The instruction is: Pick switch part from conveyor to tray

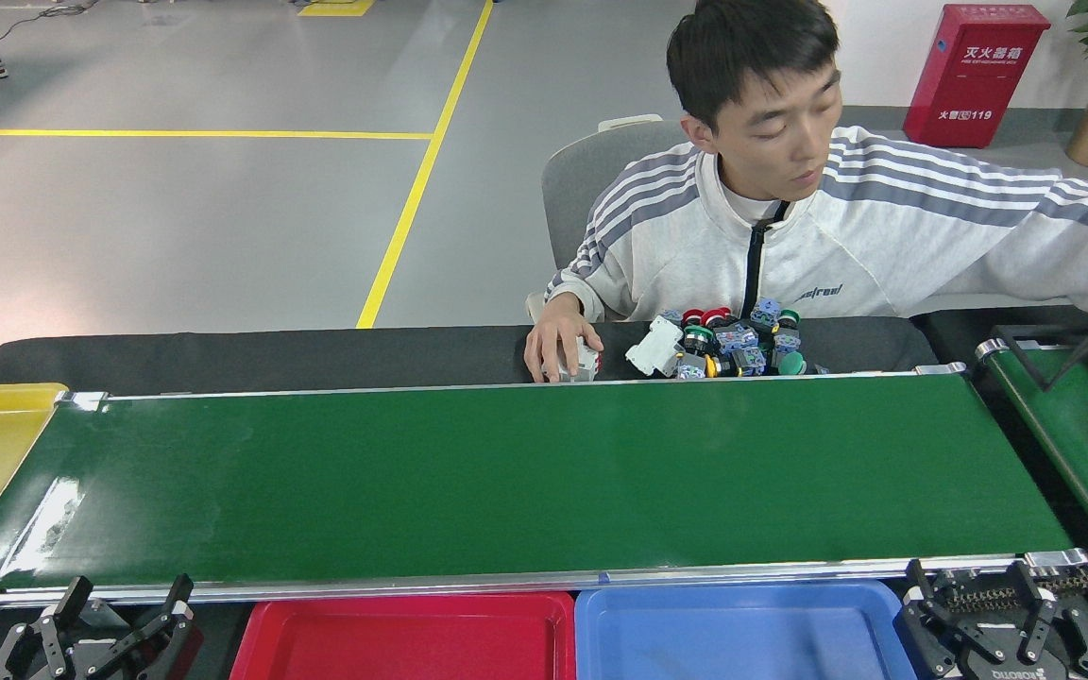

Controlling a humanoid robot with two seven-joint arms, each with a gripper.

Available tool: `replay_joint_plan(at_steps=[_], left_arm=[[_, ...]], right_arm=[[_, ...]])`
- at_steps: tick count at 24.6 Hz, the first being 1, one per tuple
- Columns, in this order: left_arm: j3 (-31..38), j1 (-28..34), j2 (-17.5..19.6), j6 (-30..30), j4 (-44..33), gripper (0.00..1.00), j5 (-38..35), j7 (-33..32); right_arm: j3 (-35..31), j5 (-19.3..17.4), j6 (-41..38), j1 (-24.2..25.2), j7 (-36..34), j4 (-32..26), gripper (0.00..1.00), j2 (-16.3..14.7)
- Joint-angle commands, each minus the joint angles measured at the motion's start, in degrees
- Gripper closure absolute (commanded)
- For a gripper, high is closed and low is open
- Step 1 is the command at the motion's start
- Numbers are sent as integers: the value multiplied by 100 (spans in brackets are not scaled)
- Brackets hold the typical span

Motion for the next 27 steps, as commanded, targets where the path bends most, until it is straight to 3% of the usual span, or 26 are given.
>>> replay_joint_plan(at_steps=[1, 27], left_arm=[[28, -10, 73, -1, -73, 0, 14, 43], [-25, 52, 73, -1, -65, 0, -4, 34]], right_arm=[[-102, -16, -49, -35, 2, -40, 0, -59], [-225, -7, -84, -61, 213, 320, 0, -209]])
